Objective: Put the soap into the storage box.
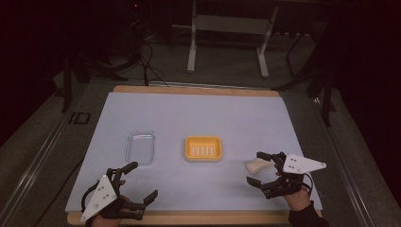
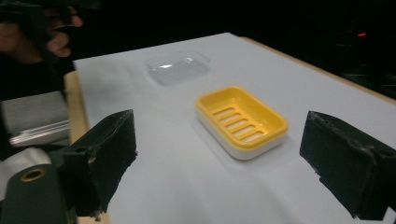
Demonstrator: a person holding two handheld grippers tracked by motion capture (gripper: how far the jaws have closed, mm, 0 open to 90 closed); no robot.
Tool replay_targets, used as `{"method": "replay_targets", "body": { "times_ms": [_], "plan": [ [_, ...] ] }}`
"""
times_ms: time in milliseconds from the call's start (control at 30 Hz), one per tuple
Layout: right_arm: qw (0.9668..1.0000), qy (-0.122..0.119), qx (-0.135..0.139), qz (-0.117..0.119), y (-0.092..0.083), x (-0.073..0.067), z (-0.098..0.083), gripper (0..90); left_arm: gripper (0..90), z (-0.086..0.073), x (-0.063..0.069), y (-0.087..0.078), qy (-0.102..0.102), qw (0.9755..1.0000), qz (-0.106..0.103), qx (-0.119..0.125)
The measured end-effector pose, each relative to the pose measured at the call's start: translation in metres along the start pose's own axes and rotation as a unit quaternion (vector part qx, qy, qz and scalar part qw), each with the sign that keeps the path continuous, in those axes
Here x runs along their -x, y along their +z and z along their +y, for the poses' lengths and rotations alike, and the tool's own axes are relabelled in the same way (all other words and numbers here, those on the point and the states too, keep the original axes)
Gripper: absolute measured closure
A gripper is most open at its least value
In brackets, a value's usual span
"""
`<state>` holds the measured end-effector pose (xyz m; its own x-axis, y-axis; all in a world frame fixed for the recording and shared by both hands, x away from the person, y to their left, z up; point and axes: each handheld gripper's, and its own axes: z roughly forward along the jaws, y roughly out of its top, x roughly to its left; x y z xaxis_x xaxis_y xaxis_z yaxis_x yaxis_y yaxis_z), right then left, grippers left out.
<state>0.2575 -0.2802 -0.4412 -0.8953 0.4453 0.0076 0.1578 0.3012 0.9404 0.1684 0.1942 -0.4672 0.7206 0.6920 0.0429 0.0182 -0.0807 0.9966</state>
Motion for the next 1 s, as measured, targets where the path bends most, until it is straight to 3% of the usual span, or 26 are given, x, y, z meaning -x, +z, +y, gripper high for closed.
{"method": "replay_targets", "body": {
  "times_ms": [200,367,433,567,700,1000],
  "plan": [
    [0.9974,-0.006,-0.039,0.06,-0.001,0.01,0.005,10.7,1.5,-0.001,-0.001,0.0,0.001,1.0,0.002,-0.005],
    [0.9941,-0.011,-0.076,0.076,0.0,0.017,0.006,10.7,1.5,-0.001,-0.001,0.001,0.001,1.0,0.0,-0.009],
    [0.9896,-0.021,-0.109,0.091,0.001,0.02,0.008,10.7,1.5,-0.001,0.0,0.002,0.002,0.9999,0.0,-0.011],
    [0.9861,-0.029,-0.131,0.098,0.002,0.023,0.009,10.7,1.5,-0.002,0.0,0.003,0.004,0.9999,-0.006,-0.014],
    [0.9779,-0.045,-0.175,0.105,0.005,0.027,0.011,10.7,1.5,-0.002,0.001,0.003,0.007,0.9998,-0.009,-0.016],
    [0.9629,-0.053,-0.237,0.117,0.011,0.03,0.01,10.6,1.5,-0.002,0.0,0.004,0.006,0.9998,-0.01,-0.018]
  ]
}}
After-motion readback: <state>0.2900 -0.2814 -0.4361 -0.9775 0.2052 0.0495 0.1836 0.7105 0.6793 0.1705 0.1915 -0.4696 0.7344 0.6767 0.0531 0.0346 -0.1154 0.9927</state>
